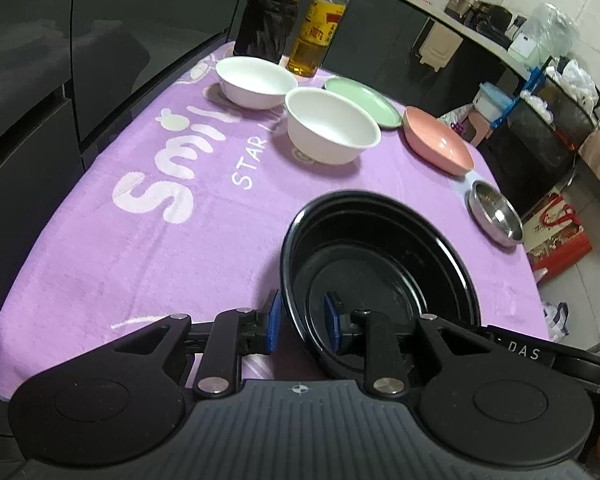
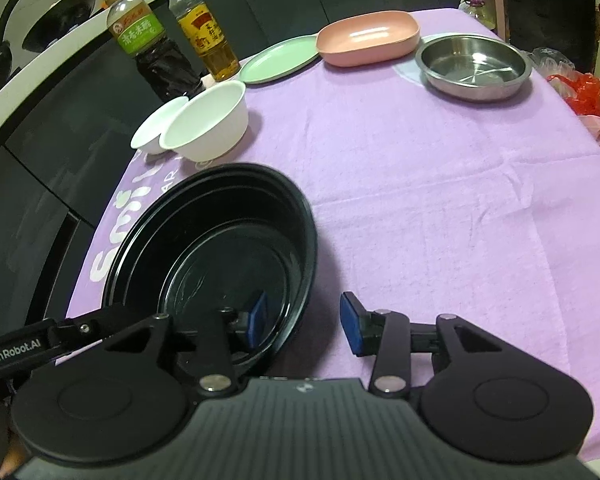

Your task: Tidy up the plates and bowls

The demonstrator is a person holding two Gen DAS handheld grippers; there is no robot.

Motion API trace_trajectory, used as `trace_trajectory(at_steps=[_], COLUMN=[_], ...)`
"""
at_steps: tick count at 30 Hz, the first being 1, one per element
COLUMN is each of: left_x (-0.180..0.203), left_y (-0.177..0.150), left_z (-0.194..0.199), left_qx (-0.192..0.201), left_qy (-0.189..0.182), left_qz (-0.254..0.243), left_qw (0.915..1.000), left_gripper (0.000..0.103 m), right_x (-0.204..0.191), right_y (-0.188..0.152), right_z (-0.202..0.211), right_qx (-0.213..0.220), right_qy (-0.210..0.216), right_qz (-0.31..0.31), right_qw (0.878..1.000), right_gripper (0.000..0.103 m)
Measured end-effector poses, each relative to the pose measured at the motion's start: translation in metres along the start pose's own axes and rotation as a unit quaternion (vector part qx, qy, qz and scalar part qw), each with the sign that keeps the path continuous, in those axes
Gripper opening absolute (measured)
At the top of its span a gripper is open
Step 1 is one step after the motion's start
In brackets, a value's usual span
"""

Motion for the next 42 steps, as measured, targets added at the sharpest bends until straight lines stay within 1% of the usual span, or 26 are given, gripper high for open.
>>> trace_trajectory(at_steps=[4, 6, 8, 10, 16, 22, 31, 35, 39, 42], left_x=[-0.004, -0.006, -0.007, -0.007, -0.006, -0.002, -0.002, -0.002, 0.002, 0.005], left_y=[0.013, 0.021, 0.029, 0.036, 0.055, 0.069, 0.100, 0.112, 0.128, 0.139], left_z=[0.009, 0.013, 0.015, 0.013, -0.006, -0.026, -0.061, -0.075, -0.088, -0.101], left_qx=[0.021, 0.040, 0.057, 0.065, 0.050, 0.039, 0.022, 0.017, 0.017, 0.014], left_qy=[-0.005, 0.002, 0.012, 0.021, 0.031, 0.047, 0.060, 0.061, 0.050, 0.060], left_qz=[0.008, 0.014, 0.018, 0.018, 0.017, 0.001, 0.011, 0.018, 0.020, 0.015], left_qw=[0.9997, 0.9991, 0.9981, 0.9975, 0.9981, 0.9981, 0.9979, 0.9978, 0.9984, 0.9980], left_gripper=[0.022, 0.023, 0.028, 0.030, 0.030, 0.030, 0.030, 0.030, 0.030, 0.030], right_x=[0.006, 0.008, 0.008, 0.008, 0.005, 0.000, -0.015, -0.022, -0.031, -0.039], right_y=[0.005, 0.009, 0.013, 0.018, 0.035, 0.049, 0.086, 0.105, 0.121, 0.135], right_z=[0.004, 0.005, 0.007, 0.010, 0.008, -0.006, -0.023, -0.040, -0.058, -0.071], right_qx=[0.011, 0.014, 0.020, 0.028, 0.042, 0.033, 0.043, 0.031, 0.016, 0.011], right_qy=[-0.004, -0.007, -0.011, -0.014, -0.023, -0.026, -0.026, -0.015, -0.005, -0.004], right_qz=[-0.007, -0.008, -0.008, -0.006, 0.003, 0.014, 0.041, 0.049, 0.060, 0.071], right_qw=[1.000, 1.000, 1.000, 0.999, 0.999, 0.999, 0.998, 0.998, 0.998, 0.997], right_gripper=[0.043, 0.043, 0.043, 0.043, 0.043, 0.043, 0.043, 0.043, 0.043, 0.043])
Point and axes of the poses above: each gripper's, at about its wrist camera, not at the fingertips, and z roughly against the way its jaws point, x to its right, y to its top, the point moved 1 cm from there along -z, roughly the way its jaws point, and after that the axes turned 1 degree about -y, right-handed, at the moved point
